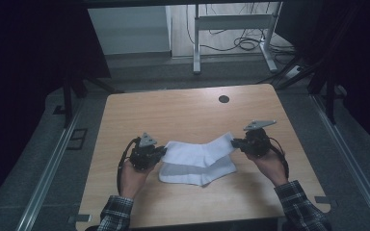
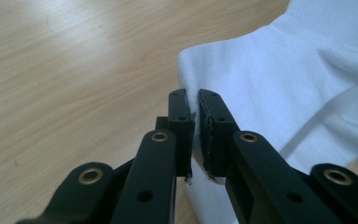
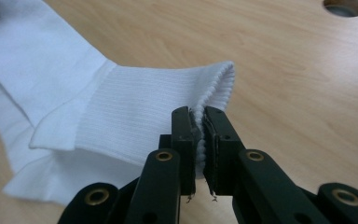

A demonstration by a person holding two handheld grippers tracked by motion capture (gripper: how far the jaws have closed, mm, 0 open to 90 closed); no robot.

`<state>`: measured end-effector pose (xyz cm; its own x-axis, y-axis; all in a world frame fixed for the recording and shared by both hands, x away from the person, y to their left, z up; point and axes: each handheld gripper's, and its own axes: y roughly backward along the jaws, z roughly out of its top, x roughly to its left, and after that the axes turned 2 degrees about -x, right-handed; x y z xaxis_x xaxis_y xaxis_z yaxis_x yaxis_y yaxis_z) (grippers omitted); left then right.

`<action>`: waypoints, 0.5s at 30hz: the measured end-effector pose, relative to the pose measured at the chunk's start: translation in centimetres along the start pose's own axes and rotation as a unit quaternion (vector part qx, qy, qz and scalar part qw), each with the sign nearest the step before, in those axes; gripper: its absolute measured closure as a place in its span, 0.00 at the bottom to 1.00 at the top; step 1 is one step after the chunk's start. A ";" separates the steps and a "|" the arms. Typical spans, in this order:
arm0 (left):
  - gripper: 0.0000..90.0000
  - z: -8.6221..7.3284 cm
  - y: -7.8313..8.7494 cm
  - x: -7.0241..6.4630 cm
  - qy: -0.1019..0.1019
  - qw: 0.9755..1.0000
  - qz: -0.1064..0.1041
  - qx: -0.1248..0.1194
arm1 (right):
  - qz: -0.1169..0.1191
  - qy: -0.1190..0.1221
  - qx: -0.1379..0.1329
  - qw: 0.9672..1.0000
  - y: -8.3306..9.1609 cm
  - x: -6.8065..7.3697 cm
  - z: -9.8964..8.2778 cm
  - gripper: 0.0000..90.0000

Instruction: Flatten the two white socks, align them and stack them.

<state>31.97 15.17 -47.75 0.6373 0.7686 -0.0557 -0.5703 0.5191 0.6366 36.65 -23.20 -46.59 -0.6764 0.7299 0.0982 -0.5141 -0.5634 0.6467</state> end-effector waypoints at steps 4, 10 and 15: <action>0.93 -1.1 0.8 -0.2 0.001 1.000 -0.007 0.003 | 0.017 0.006 0.006 1.000 0.1 1.0 -0.8 0.92; 0.93 -2.6 1.3 -0.4 0.008 1.000 -0.011 0.011 | 0.035 0.013 0.023 0.999 -0.2 2.4 -2.0 0.92; 0.93 -3.4 1.1 -0.9 0.005 1.000 -0.014 0.018 | 0.038 0.019 0.036 0.998 -0.3 3.0 -2.8 0.92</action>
<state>29.01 16.36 -49.65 0.6483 0.7570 -0.0813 -0.5326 0.5272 0.6622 33.28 -21.91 -48.58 -0.7321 0.6704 0.1210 -0.4225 -0.5862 0.6913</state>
